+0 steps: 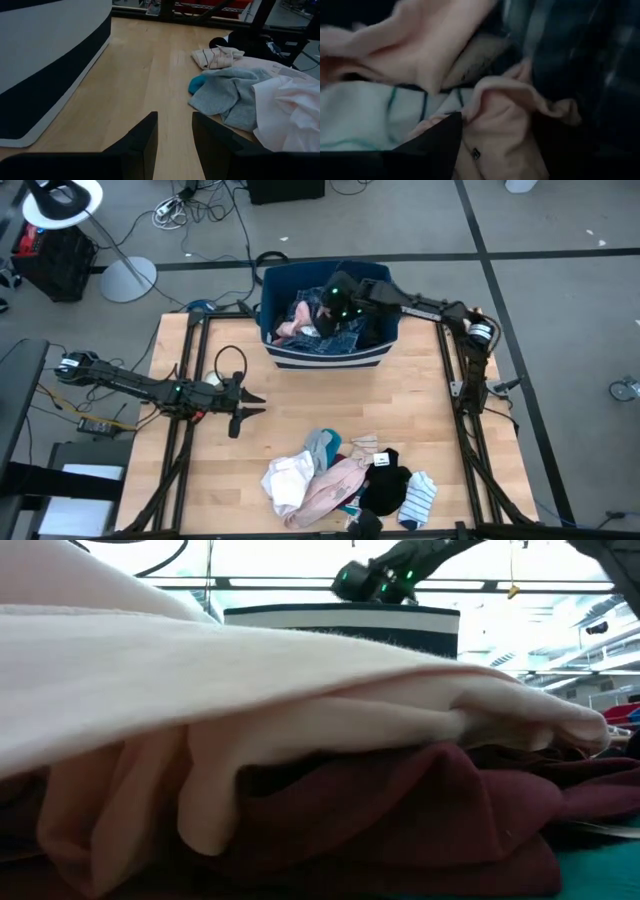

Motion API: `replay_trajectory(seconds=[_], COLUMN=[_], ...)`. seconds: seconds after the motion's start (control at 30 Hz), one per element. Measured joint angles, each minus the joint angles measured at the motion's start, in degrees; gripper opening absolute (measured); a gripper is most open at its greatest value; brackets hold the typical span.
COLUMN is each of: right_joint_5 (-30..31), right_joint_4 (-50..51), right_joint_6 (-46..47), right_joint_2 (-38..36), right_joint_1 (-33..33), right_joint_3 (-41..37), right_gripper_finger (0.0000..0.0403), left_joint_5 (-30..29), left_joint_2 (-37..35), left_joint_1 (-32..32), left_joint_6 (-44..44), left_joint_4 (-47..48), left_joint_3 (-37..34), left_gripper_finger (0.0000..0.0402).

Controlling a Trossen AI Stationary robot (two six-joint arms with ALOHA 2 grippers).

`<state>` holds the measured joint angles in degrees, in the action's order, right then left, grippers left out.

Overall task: Sort clothes
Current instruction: Put the pink sock into the blue laundry organizer, then put the white boxer into the blue laundry organizer

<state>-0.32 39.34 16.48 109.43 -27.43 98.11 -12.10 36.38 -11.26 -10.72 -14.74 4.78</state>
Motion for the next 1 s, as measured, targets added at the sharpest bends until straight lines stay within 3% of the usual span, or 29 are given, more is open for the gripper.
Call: replay_trajectory(seconds=[0.3, 0.53, 0.77, 1.0], right_joint_5=[0.5, 0.8, 3.2, 4.2], right_joint_4=[6.3, 8.8, 8.9, 6.0], right_joint_6=[0.5, 1.9, 1.7, 1.0], right_joint_2=[-13.1, -19.7, -19.1, -12.2], right_joint_1=[0.9, 6.4, 17.8, 28.2], right_joint_3=[0.1, 0.1, 0.2, 0.2], right_gripper_finger=[0.0249, 0.0248, 0.0245, 0.0242], left_joint_5=[0.0, 0.0, 0.0, 0.1], left_joint_2=[0.0, 0.0, 0.0, 0.0], left_joint_1=[0.0, 0.0, 0.0, 0.0], left_joint_6=[0.0, 0.0, 0.0, -0.4], left_joint_4=[0.0, 0.0, 0.0, -0.1], left_joint_3=[0.0, 0.0, 0.0, 0.0], left_gripper_finger=[0.0127, 0.0127, 0.0127, 0.0127])
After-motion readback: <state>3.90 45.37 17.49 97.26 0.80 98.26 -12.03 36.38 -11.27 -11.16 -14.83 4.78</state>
